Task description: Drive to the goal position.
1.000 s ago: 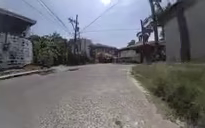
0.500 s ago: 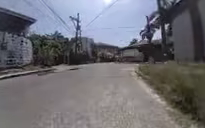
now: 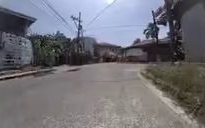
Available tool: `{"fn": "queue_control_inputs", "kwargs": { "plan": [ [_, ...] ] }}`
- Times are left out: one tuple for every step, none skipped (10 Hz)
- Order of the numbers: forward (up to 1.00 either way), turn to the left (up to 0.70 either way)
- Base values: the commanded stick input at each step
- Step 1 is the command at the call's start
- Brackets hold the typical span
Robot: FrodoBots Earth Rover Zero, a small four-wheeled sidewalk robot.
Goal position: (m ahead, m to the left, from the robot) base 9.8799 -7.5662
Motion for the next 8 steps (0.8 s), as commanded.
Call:
{"fn": "queue_control_inputs", "kwargs": {
  "plan": [
    [1.00,-0.34],
    [1.00,-0.34],
    [1.00,-0.34],
    [1.00,-0.34],
    [1.00,-0.06],
    [1.00,0.06],
    [1.00,0.06],
    [1.00,0.06]
  ]
}}
